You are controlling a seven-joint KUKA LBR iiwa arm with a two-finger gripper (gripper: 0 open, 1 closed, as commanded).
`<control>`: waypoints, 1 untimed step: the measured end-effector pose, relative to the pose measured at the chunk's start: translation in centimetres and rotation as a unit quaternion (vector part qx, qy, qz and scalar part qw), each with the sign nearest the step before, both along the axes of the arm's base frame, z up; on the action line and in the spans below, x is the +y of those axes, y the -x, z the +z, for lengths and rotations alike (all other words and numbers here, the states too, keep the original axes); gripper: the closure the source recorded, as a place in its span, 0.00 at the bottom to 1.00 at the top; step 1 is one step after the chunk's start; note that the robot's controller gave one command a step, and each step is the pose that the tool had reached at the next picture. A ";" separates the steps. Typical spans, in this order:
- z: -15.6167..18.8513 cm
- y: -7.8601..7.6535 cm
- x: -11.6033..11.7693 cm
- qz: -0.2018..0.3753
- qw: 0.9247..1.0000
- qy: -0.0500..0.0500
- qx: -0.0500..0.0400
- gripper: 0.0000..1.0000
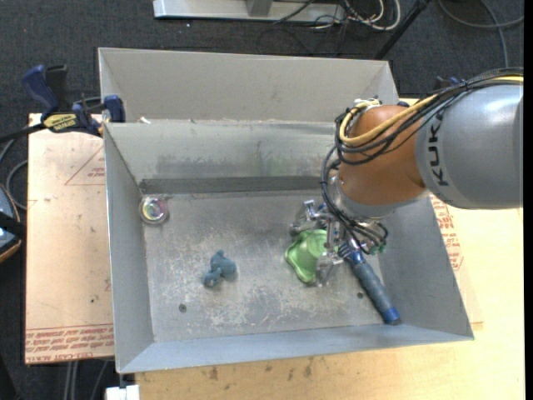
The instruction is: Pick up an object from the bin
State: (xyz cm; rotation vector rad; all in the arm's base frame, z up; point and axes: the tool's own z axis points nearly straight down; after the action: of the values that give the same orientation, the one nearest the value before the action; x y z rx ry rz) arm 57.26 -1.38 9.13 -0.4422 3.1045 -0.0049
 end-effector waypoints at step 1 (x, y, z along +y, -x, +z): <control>-1.6 -3.0 -5.3 0.161 0.987 -0.004 -0.001 0.00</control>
Offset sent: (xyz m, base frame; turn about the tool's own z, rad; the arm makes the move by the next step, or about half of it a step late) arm 0.0258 -0.0569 -0.0212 -0.3270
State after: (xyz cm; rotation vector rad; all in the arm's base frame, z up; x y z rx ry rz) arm 60.21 -6.69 7.52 -0.9345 2.9896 0.0091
